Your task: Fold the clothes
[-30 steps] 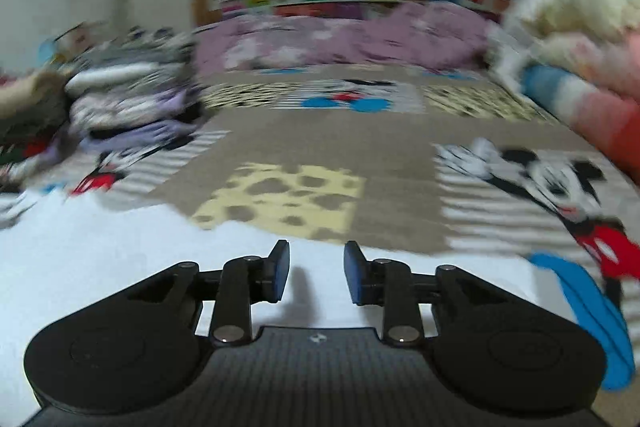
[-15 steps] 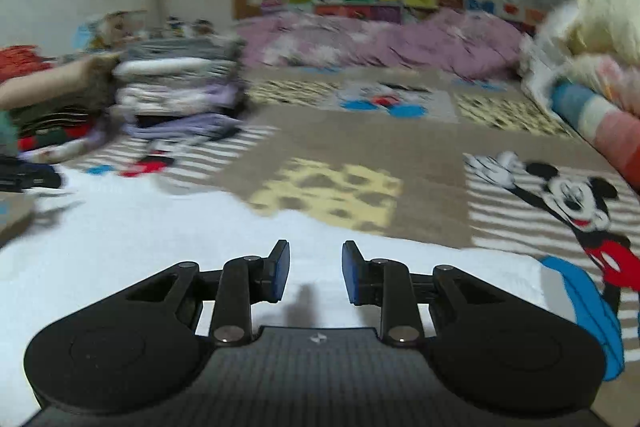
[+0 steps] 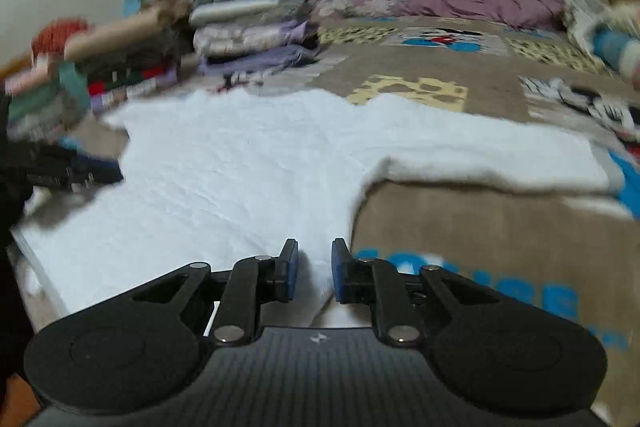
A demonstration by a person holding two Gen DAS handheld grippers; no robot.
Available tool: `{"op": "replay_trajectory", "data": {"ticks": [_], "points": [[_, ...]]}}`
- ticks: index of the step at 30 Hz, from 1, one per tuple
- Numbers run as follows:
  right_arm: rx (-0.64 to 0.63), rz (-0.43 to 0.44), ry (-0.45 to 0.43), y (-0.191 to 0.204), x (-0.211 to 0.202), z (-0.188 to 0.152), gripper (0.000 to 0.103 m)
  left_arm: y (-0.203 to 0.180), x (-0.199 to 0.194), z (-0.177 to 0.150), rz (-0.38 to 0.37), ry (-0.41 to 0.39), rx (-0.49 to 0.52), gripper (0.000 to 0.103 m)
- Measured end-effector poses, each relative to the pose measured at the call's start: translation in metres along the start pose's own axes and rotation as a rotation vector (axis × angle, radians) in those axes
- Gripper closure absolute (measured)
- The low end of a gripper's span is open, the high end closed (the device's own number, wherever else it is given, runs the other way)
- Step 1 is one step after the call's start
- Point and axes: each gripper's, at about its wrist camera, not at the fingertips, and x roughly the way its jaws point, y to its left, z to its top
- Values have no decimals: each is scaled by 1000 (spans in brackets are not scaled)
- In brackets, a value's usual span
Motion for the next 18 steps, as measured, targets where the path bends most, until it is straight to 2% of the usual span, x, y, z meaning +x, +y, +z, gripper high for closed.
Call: {"op": "replay_trajectory", "data": {"ticks": [1,4,5,8,9,10,14,16,18], "points": [[-14,-13,-15,4,-8,-3,82,-5,-8,-1,9,-21,8,72],[-51,-14,-37,18,-25,-12,82,-20,-31,-8,5,-52,6,72],[-63,-8,-41,23,-30,-16,82,-23,-34,-13,4,-38,-1,72],[-96,8,-48,37,-44,-27,83,-31,-25,-38,13,79,-14,72],[-81,2,8,34,-37,-36,84,-34,-25,-41,25,68,8,72],[-68,8,10,30,-35,-42,85,-38,-26,-43,36,57,29,72],[-2,22,1,22,-42,-46,86,-39,-41,-40,61,42,-41,72],[17,17,2,23,-44,-47,86,-43,-39,-50,79,82,-26,72],[6,-5,-1,29,-47,-48,86,-47,-43,-49,101,87,-18,71]]}}
